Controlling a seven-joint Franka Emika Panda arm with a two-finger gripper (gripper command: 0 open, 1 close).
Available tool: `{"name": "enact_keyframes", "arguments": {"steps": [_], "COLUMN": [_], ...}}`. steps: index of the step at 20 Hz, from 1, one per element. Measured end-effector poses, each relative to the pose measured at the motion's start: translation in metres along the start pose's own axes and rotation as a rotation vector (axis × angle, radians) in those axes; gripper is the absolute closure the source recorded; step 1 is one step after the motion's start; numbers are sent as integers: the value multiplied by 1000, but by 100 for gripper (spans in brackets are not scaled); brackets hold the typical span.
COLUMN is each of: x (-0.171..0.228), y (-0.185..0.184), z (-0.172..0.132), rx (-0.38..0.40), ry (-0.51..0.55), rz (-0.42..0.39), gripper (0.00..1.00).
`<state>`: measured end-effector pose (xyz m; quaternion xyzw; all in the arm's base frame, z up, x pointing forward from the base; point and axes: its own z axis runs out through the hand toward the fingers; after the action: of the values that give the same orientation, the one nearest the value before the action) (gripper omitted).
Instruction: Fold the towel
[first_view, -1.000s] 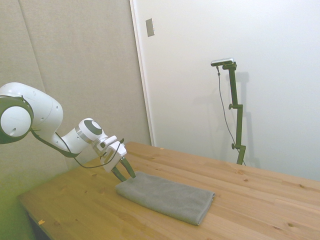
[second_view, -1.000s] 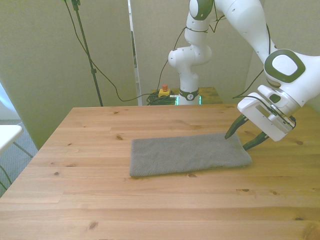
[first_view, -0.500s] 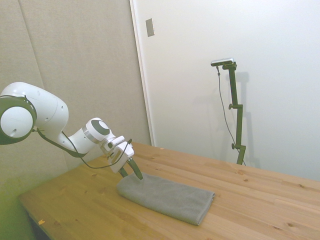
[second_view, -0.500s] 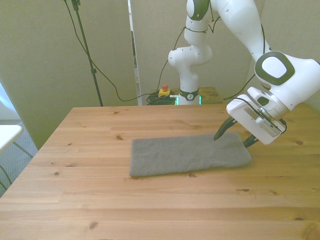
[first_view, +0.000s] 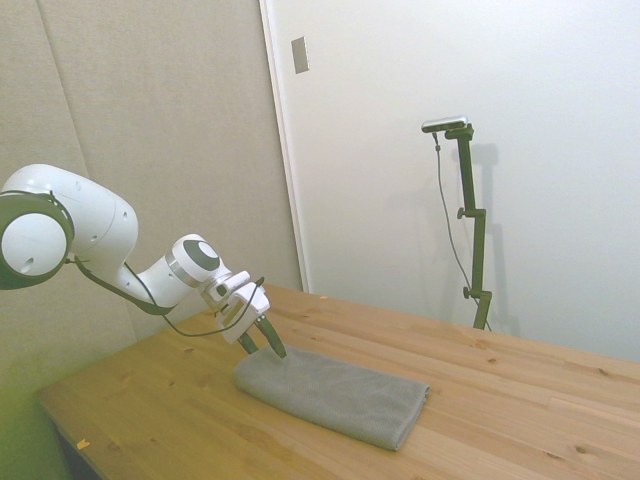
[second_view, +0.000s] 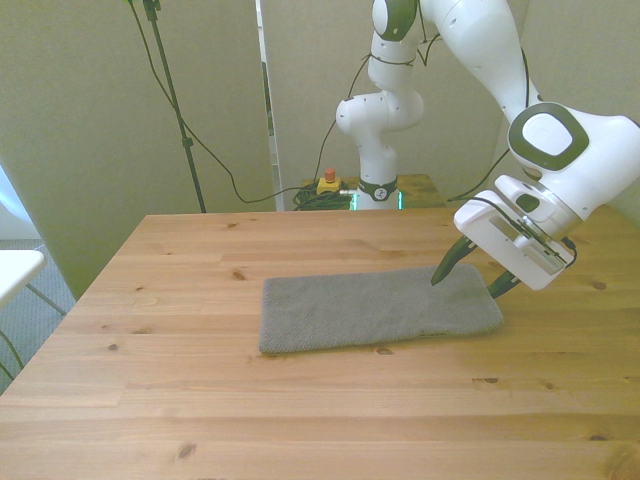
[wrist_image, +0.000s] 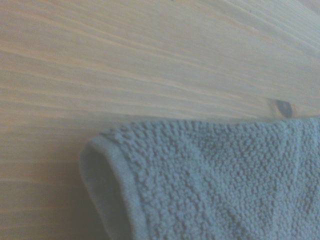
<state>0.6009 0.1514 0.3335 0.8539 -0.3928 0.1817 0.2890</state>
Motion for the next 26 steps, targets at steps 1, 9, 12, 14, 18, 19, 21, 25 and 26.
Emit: {"name": "enact_keyframes", "arguments": {"steps": [1,9,12,14,18,19,21,25,26], "x": [-1,-7,-9,-10,-7,-6,0,33,43], "y": [-1,-2,-3,-3,-2,-1,2,21,29], "z": [-1,-7,-8,-8,-11,-11,-15,-28,-31], "rx": [9,27,28,32,40,42,56,110,121], "ry": [-1,-5,-6,-6,-7,-7,-15,-56,-64], "rz": [-1,-11,-14,-14,-9,-6,10,81,94], "gripper": [100,100,100,100,100,100,100,100,100]}}
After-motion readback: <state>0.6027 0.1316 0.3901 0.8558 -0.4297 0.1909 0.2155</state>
